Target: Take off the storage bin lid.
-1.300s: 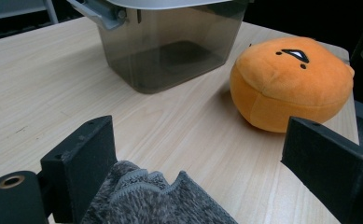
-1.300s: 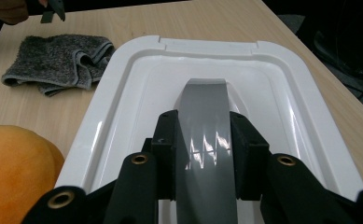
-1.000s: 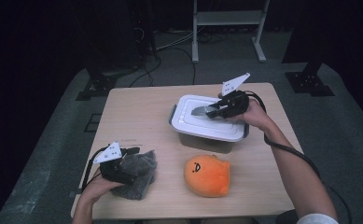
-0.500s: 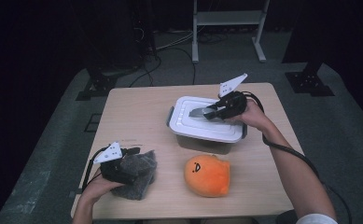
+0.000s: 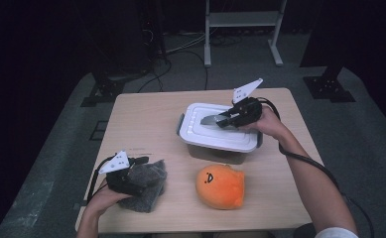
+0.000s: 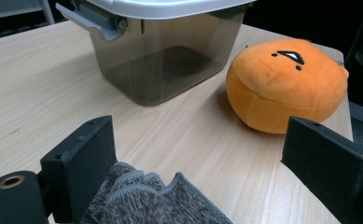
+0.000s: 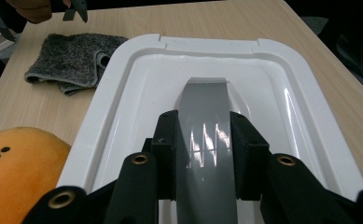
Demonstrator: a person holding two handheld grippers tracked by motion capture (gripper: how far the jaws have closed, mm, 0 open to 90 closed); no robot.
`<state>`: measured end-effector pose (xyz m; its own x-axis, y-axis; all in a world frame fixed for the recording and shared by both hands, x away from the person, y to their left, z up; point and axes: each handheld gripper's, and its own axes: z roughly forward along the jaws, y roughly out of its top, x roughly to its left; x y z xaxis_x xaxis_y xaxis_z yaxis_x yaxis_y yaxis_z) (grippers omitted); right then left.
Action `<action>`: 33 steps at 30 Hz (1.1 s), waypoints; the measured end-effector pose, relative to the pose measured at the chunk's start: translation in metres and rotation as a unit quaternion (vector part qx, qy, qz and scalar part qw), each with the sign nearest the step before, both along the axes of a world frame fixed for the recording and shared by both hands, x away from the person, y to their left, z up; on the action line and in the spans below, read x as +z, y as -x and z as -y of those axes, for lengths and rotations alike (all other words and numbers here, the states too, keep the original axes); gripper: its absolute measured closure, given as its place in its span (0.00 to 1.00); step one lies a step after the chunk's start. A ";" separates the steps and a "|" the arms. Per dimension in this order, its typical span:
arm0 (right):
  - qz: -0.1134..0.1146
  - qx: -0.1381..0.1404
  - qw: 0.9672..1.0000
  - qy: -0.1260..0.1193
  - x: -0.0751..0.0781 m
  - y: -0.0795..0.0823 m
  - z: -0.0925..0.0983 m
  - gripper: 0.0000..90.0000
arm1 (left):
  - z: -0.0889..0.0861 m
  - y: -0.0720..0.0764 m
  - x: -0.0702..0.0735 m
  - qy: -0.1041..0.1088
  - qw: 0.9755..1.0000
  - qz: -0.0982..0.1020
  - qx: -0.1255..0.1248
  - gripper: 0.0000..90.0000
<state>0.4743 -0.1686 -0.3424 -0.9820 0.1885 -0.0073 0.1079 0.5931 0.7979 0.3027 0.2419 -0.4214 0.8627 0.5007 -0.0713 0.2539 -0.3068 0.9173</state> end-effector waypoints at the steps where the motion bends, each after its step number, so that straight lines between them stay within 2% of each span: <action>1: 0.000 0.000 1.000 0.000 0.000 0.000 0.000 0.74 | 0.000 0.000 0.000 0.000 1.000 0.000 0.000 0.10; 10: 0.009 -0.010 1.000 -0.015 0.007 0.002 0.004 0.74 | 0.000 0.000 0.000 0.002 1.000 0.000 0.000 0.10; 15: 0.018 -0.023 0.999 -0.031 0.017 0.006 0.016 0.74 | -0.001 0.000 0.000 0.005 1.000 0.000 0.000 0.10; 25: 0.042 -0.044 0.997 -0.056 0.044 0.033 0.059 0.74 | -0.002 0.000 0.001 0.006 1.000 0.003 0.001 0.09; 33: 0.045 -0.076 0.994 -0.064 0.045 0.058 0.106 0.74 | -0.002 0.000 0.001 0.008 1.000 0.002 0.003 0.09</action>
<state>0.4159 -0.2742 -0.2976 -0.9384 0.3404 -0.0598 0.1138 0.4676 0.8766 0.3023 0.2437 -0.4202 0.8601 0.5043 -0.0765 0.2525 -0.2905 0.9230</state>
